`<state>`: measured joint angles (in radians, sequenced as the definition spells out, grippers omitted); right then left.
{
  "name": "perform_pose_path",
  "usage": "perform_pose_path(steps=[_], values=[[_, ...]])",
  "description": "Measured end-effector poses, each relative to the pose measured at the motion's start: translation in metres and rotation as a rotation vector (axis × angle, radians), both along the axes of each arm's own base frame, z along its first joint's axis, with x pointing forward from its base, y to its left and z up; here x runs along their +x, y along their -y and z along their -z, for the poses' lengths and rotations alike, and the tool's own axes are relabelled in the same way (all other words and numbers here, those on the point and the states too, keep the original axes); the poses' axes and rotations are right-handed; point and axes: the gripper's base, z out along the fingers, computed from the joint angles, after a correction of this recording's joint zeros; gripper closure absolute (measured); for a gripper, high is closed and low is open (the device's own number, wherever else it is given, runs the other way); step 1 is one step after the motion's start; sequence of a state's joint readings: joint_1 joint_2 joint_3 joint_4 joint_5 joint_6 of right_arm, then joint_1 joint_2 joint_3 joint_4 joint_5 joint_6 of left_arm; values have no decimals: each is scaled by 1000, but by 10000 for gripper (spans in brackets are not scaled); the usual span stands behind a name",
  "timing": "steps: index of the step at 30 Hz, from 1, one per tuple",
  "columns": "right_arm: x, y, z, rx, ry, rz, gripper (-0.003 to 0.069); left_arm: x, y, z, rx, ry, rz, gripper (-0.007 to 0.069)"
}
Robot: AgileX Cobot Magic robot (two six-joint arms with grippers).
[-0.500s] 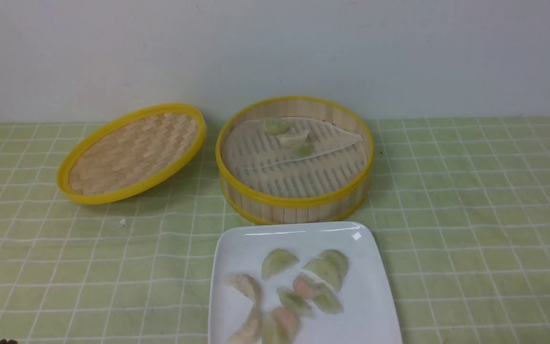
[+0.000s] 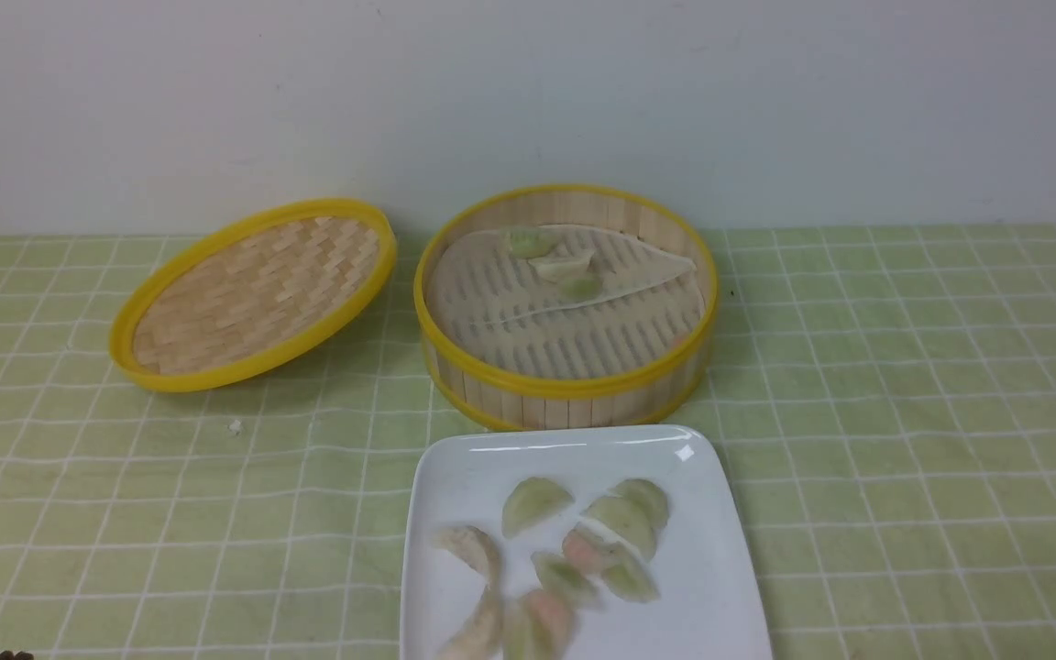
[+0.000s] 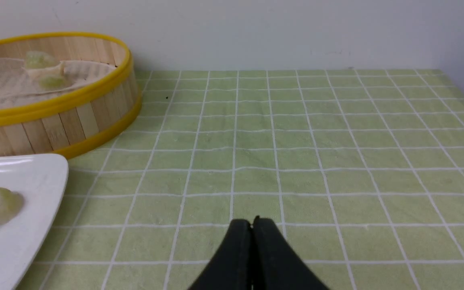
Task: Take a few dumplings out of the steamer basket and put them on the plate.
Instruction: Use the left arm to grab a dumpling from the steamer
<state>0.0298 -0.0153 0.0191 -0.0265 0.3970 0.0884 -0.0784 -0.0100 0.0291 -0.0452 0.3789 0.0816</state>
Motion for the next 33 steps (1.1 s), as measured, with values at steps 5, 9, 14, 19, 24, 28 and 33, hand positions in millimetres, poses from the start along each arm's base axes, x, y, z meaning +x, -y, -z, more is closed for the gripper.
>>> perform_pose_path(steps=[5, 9, 14, 19, 24, 28, 33], values=[[0, 0, 0, 0, 0, 0, 673, 0, 0, 0, 0, 0, 0, 631], [0, 0, 0, 0, 0, 0, 673, 0, 0, 0, 3, 0, 0, 631], [0, 0, 0, 0, 0, 0, 673, 1, 1, -5, -95, 48, -13, 631], [0, 0, 0, 0, 0, 0, 673, 4, 3, -21, -421, 192, -51, 631], [0, 0, 0, 0, 0, 0, 673, 3, -8, -45, -689, 456, -126, 631], [0, 0, 0, 0, 0, 0, 673, -2, -14, -68, -744, 593, -138, 631], [0, 0, 0, 0, 0, 0, 673, 2, -3, -143, -650, 511, -45, 631]])
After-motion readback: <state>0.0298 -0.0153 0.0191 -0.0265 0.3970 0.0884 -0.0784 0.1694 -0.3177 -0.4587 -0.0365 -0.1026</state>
